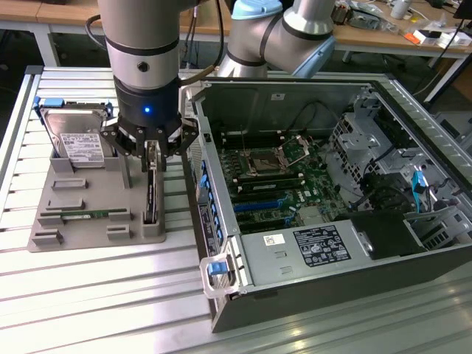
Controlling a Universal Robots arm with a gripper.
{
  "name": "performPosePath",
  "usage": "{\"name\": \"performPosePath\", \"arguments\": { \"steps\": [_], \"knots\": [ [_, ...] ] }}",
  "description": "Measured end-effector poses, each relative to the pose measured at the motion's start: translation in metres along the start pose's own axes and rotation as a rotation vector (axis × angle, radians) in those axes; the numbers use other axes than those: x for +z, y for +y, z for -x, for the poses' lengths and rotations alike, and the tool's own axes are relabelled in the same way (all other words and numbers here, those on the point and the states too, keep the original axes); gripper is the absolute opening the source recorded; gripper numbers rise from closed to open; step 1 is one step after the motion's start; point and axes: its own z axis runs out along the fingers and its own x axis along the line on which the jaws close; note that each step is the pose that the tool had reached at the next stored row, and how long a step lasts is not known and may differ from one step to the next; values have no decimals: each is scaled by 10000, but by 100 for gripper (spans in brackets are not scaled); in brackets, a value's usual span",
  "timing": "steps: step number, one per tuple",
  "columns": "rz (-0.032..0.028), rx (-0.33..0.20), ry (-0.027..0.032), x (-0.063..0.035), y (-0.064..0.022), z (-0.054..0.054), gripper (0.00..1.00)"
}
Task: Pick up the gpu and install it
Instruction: 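Pick up the gpu and move the gpu toward the slot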
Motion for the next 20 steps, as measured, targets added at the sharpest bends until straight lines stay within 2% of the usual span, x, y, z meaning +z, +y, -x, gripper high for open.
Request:
{"name": "performPosePath", "arguments": {
  "steps": [13, 20],
  "knots": [
    [0, 1, 0, 96, -13, -16, 36],
    [0, 0, 0, 222, -23, -31, 36]
  ]
}}
